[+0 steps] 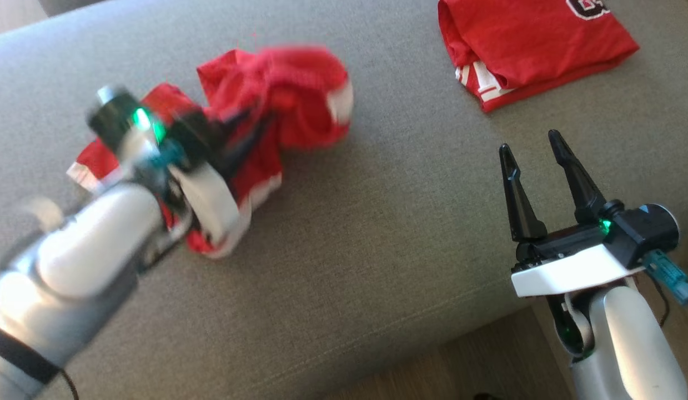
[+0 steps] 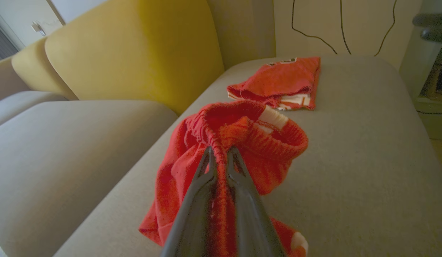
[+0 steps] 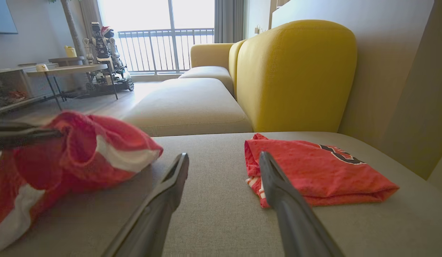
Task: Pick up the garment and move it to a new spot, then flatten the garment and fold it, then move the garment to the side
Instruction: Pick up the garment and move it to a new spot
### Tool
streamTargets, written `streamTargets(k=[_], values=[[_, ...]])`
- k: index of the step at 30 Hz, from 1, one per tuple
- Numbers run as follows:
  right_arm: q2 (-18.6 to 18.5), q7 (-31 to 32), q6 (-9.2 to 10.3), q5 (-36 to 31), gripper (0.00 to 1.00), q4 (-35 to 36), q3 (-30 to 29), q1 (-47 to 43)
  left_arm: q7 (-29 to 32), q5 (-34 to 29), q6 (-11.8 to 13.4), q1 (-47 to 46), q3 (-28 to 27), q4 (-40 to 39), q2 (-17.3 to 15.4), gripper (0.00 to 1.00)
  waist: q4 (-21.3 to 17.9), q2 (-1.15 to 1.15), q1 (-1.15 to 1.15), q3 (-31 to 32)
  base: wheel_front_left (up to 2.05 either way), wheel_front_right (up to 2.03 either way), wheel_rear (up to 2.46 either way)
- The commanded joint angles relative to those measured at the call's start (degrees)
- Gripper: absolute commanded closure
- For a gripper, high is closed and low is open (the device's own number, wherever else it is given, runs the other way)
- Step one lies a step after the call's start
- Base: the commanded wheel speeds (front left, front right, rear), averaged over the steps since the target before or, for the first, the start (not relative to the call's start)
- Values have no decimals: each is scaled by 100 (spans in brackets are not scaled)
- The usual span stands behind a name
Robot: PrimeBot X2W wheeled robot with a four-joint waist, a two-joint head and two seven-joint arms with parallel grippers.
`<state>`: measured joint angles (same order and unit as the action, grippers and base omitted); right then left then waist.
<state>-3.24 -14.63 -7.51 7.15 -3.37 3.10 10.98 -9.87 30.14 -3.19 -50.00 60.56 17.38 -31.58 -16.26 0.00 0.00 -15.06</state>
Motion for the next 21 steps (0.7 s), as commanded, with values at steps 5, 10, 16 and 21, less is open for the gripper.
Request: streamTargets(k=[5, 10, 16, 21], values=[[35, -37, 2, 63, 0, 278, 55, 132, -210, -126, 228, 316, -7, 562, 119, 100, 44, 0, 0, -249, 0, 0, 0], [36, -37, 2, -28, 0, 286, 53, 155, -458, -87, 537, 545, -174, 1146, 553, 0, 283, 0, 0, -264, 0, 0, 0], [36, -37, 2, -113, 0, 180, 190, -4, -510, 184, 771, 1205, -905, 834, 1127, 0, 814, 0, 0, 155, 0, 0, 0], [36, -37, 2, -119, 0, 25, 315, -220, -511, 392, 1130, 2207, -1909, 99, 1423, 0, 1260, 0, 0, 614, 0, 0, 0]])
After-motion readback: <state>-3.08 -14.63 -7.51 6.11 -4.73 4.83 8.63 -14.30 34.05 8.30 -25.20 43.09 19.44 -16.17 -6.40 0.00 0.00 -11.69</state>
